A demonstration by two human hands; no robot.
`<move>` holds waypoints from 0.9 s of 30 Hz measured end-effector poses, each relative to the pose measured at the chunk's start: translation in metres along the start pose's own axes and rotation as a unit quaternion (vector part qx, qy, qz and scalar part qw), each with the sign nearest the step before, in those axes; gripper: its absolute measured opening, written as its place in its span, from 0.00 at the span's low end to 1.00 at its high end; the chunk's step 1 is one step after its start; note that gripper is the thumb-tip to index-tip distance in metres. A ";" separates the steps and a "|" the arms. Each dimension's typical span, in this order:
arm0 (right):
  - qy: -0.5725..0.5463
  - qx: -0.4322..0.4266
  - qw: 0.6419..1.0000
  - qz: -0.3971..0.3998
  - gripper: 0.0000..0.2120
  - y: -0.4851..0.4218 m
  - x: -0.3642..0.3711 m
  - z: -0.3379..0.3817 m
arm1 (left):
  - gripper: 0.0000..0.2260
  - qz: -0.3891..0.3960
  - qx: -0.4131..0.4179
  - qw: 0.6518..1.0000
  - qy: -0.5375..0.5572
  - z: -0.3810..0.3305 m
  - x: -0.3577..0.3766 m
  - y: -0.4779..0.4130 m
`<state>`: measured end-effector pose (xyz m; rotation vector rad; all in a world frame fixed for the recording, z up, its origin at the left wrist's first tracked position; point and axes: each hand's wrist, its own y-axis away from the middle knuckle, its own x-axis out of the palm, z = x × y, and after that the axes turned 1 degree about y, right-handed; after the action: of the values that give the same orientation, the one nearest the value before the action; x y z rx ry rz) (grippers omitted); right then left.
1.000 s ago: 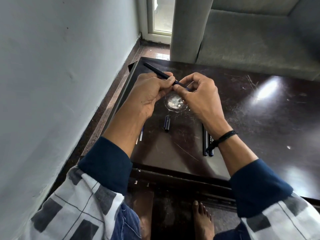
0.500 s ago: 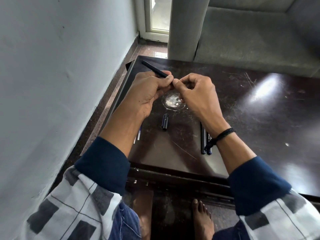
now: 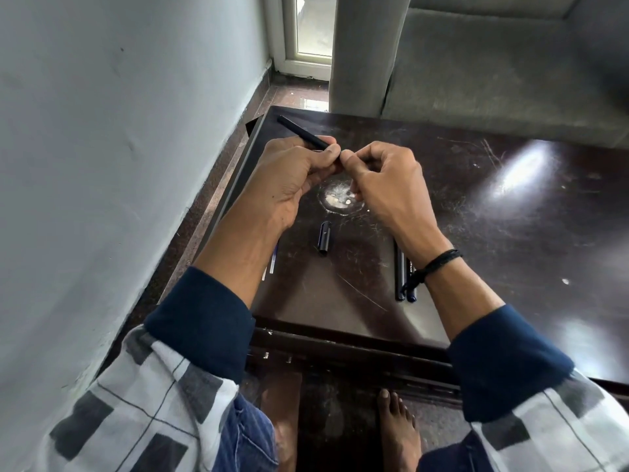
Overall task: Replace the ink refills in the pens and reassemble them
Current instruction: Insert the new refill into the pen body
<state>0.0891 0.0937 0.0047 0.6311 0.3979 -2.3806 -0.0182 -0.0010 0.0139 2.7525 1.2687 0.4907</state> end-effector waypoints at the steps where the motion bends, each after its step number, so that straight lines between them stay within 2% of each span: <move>1: -0.002 -0.001 1.000 0.000 0.12 0.000 0.000 0.000 | 0.04 -0.001 0.001 1.000 0.000 0.000 0.000 0.000; 7: -0.005 -0.008 1.000 0.001 0.08 0.001 -0.001 -0.001 | 0.04 -0.007 0.000 1.000 -0.004 0.000 0.001 0.000; 14: 0.003 -0.001 1.000 0.003 0.11 0.001 -0.001 -0.001 | 0.04 -0.006 -0.003 1.000 -0.002 0.001 0.001 0.001; 22: 0.005 -0.015 1.000 0.001 0.06 0.001 -0.001 -0.002 | 0.04 -0.016 -0.004 1.000 -0.004 -0.001 0.003 0.002; 27: -0.002 0.003 1.000 0.006 0.10 0.001 -0.001 -0.002 | 0.04 -0.010 -0.004 1.000 -0.002 -0.002 0.002 0.002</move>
<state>0.0912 0.0940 0.0033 0.6283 0.3849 -2.3717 -0.0161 -0.0010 0.0165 2.7312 1.2889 0.4862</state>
